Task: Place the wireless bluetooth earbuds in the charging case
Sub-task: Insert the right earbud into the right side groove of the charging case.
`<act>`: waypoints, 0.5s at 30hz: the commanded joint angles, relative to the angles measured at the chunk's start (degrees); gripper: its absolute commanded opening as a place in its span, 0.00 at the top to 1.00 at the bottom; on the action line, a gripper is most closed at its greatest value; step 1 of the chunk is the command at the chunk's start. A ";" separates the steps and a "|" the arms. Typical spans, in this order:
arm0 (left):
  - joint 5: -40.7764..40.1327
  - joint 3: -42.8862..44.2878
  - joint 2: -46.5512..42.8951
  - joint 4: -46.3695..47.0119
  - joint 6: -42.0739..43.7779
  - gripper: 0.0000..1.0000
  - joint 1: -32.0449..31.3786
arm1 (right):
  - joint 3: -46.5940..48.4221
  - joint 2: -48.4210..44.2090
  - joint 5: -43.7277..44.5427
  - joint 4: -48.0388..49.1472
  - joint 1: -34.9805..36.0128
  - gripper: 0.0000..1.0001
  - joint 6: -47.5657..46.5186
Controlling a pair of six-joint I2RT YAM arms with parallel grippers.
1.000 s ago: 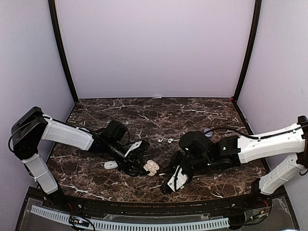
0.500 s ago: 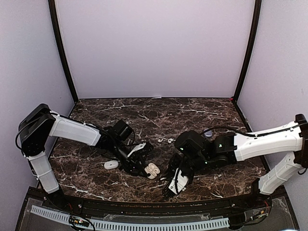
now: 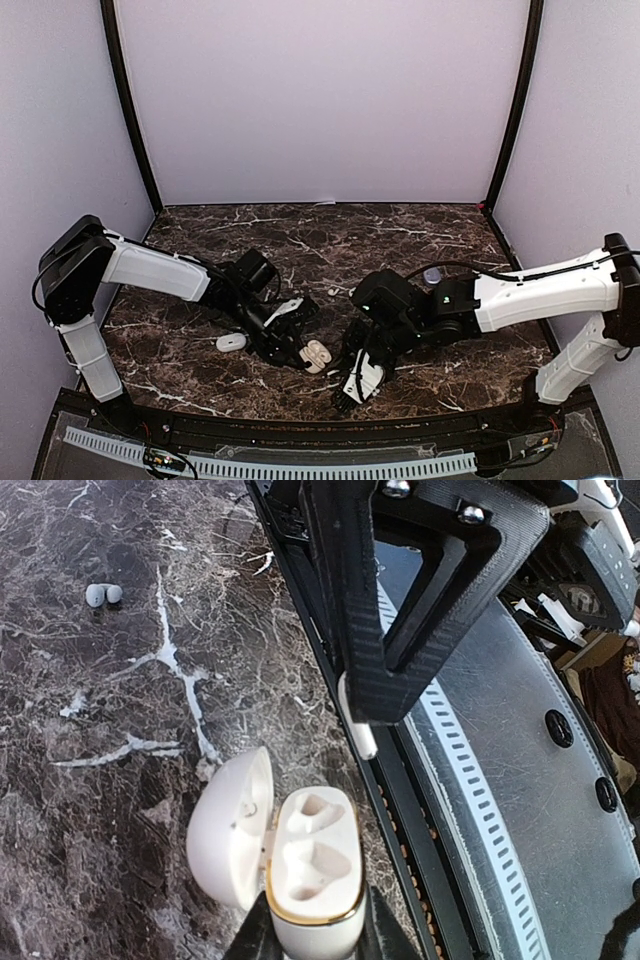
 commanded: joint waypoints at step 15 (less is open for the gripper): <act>1.86 0.86 -0.55 -4.10 4.36 0.84 -1.42 | 4.45 4.25 3.23 -0.84 0.87 1.00 -0.63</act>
